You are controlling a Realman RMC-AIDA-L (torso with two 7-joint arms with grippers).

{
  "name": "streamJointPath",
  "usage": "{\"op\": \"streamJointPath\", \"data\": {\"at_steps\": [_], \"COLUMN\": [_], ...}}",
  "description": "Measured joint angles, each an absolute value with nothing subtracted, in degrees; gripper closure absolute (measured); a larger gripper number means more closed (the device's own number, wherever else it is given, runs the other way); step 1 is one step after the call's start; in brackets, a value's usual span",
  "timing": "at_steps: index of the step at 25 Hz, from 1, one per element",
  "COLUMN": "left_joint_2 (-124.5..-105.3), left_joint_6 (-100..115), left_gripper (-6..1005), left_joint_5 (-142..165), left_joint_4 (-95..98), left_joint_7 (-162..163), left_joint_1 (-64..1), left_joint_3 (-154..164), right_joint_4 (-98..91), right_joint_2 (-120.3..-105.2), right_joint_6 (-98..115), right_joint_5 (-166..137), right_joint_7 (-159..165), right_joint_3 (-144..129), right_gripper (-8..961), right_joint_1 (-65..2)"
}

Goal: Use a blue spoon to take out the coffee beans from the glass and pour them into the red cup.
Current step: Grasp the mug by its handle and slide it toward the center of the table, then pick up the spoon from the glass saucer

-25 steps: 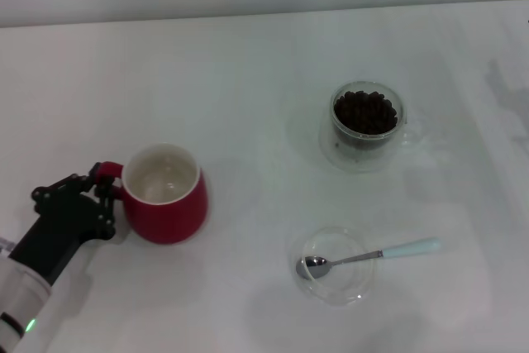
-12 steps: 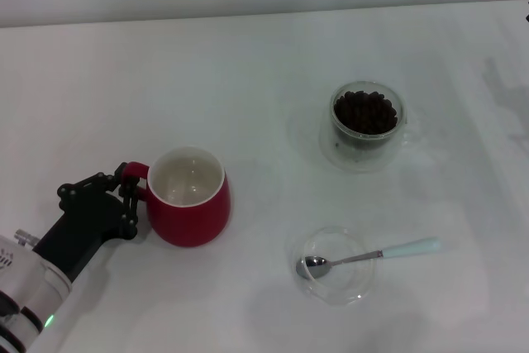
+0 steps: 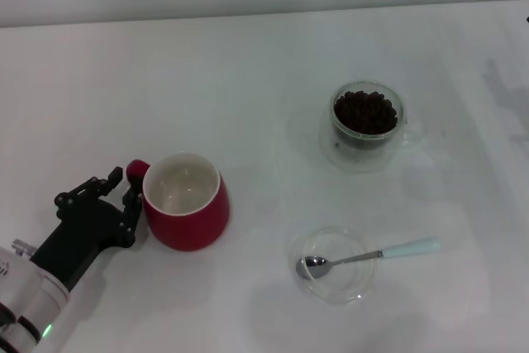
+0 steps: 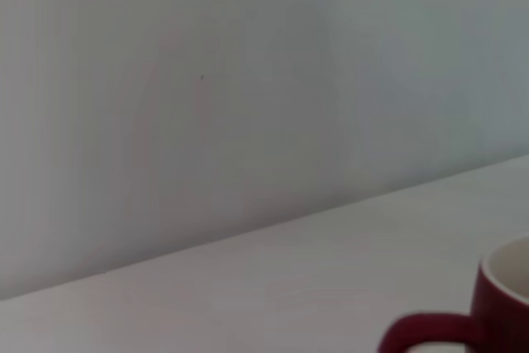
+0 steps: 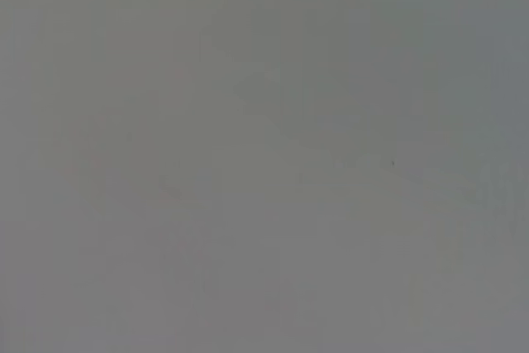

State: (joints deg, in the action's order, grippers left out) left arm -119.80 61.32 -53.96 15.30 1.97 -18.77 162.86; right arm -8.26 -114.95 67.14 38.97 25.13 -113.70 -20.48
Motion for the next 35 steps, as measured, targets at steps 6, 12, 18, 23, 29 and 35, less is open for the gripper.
{"op": "streamJointPath", "data": {"at_steps": [6,12,18,23,29,35], "left_joint_2": [-119.79,-119.55,-119.45,-119.45,-119.34,-119.27], "left_joint_6": [61.58,62.37,66.70,75.54,84.45,85.73], "left_gripper": [619,445,317,269,270,263], "left_joint_5": [-54.10,-53.97,-53.96,-56.89,-66.05,-70.17], "left_joint_4": [15.89,16.72,16.71,16.32,14.34,8.74], "left_joint_7": [1.92,1.81,1.72,2.15,8.79,21.07], "left_joint_1": [-17.24,-15.01,-12.10,-6.48,-2.90,-4.91], "left_joint_3": [162.84,162.81,162.85,162.22,162.15,162.16], "right_joint_4": [-8.26,-8.01,-8.18,-7.79,-7.35,-2.02], "right_joint_2": [-114.95,-114.95,-114.95,-114.90,-113.96,-111.16], "right_joint_6": [67.15,67.15,67.79,68.63,70.68,80.21], "right_joint_5": [38.94,38.93,38.93,38.94,36.50,26.32], "right_joint_7": [25.14,26.49,26.55,29.61,36.27,54.75], "right_joint_3": [-114.33,-115.31,-115.82,-115.91,-115.93,-115.89], "right_gripper": [83,83,84,84,85,86], "right_joint_1": [-20.22,-20.04,-19.70,-19.17,-17.12,-13.57]}}
